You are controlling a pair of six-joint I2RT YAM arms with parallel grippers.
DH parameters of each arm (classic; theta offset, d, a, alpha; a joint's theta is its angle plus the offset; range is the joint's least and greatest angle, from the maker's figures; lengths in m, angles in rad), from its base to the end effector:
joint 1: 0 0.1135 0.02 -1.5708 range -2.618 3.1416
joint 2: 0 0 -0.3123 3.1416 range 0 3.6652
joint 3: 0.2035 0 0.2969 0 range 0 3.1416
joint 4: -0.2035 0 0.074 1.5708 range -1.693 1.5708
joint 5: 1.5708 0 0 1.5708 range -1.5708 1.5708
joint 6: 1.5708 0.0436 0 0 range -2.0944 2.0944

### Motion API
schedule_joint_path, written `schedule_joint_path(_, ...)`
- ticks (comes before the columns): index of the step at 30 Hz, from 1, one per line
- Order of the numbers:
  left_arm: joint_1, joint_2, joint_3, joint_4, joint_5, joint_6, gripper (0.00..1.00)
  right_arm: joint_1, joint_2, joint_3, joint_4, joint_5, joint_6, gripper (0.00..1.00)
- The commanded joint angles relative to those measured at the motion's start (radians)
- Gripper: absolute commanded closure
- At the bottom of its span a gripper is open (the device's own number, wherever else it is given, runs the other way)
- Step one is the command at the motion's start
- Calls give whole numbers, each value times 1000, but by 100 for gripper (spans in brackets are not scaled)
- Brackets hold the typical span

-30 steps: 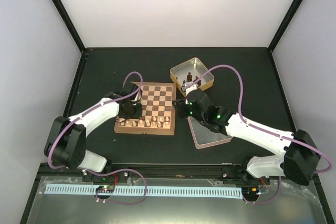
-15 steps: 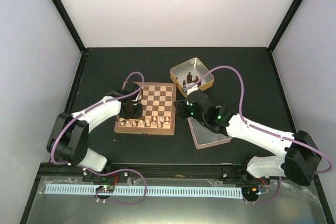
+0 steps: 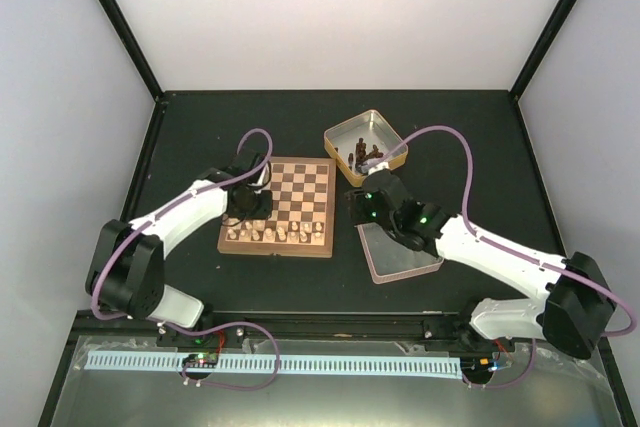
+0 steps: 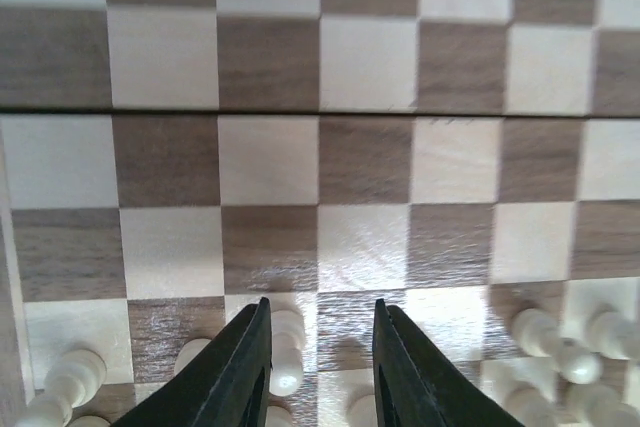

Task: Set up the chess pieces on the board
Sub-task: Place the chess piece on the chessboard, then pick up the chess piece from the storage box.

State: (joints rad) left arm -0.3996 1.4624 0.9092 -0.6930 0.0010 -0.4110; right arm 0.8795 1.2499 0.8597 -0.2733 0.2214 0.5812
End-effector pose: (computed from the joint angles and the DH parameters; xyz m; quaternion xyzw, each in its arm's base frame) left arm 0.2788 -0.1178 0.2108 -0.0055 0.9868 -0.0642 0.1483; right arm 0.2019 0.2289 0.2830 -0.0849 0.8906 0.2166 0.3907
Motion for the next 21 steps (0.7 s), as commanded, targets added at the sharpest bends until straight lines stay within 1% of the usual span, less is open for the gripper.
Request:
schedule_joint_path(1, -4, -70, 75, -22, 20, 10, 70, -81, -23, -13, -164, 59, 113, 57)
schedule_joint_path(5, -4, -144, 86, -12, 33, -1, 68, -165, -25, -66, -272, 84, 158, 62)
schedule_joint_path(12, -4, -285, 80, 46, 123, -8, 66, -289, 32, -144, -323, 105, 168, 64)
schedule_joint_path(18, -4, -343, 73, 67, 181, -15, 64, -327, 118, -161, -298, 142, 208, 64)
schedule_joint_path(21, -4, -349, 69, 69, 198, -16, 64, -326, 146, -163, -287, 141, 278, 64)
